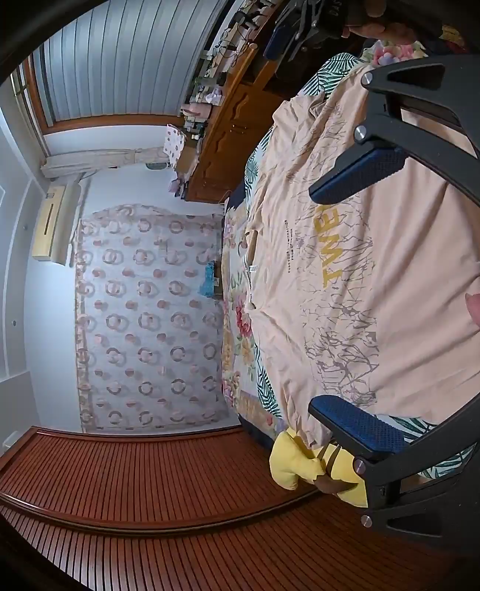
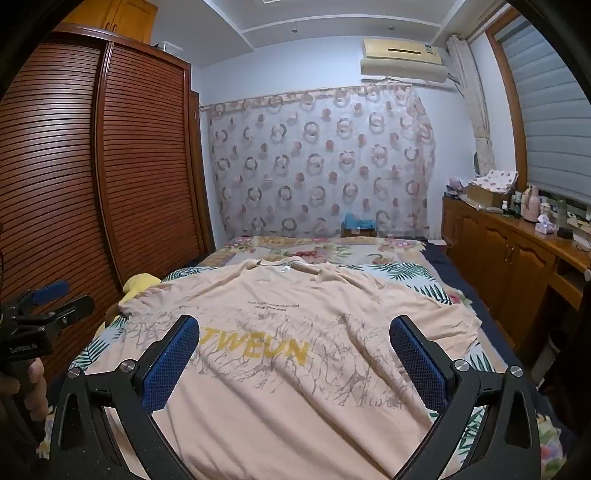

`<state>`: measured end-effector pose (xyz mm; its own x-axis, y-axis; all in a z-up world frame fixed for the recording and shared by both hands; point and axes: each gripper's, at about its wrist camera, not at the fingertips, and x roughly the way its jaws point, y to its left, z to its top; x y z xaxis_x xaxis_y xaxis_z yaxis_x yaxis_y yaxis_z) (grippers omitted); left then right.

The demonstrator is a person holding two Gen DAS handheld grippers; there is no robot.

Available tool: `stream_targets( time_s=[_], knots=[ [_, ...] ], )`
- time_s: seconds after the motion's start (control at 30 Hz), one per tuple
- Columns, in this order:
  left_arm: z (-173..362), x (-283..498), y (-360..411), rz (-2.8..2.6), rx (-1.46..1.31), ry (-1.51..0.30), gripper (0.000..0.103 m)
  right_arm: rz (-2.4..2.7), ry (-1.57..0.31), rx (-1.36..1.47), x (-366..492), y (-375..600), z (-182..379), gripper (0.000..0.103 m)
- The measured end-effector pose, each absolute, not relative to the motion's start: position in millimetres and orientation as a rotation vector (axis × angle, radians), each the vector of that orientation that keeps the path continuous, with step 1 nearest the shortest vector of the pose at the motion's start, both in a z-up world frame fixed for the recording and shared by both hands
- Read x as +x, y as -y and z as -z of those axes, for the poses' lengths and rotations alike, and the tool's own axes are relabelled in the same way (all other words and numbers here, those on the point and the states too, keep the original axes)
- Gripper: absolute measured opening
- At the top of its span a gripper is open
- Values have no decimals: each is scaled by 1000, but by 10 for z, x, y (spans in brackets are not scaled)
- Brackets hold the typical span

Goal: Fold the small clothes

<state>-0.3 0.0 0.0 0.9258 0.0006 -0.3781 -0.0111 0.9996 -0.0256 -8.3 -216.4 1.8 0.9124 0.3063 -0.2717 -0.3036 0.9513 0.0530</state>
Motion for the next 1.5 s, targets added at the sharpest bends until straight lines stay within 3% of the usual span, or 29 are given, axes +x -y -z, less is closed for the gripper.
stream_targets(
  time_s=[1.5],
  knots=[
    [5, 5, -17, -2, -32, -390, 103, -305, -280, 10, -93, 2151, -23, 103]
  ],
)
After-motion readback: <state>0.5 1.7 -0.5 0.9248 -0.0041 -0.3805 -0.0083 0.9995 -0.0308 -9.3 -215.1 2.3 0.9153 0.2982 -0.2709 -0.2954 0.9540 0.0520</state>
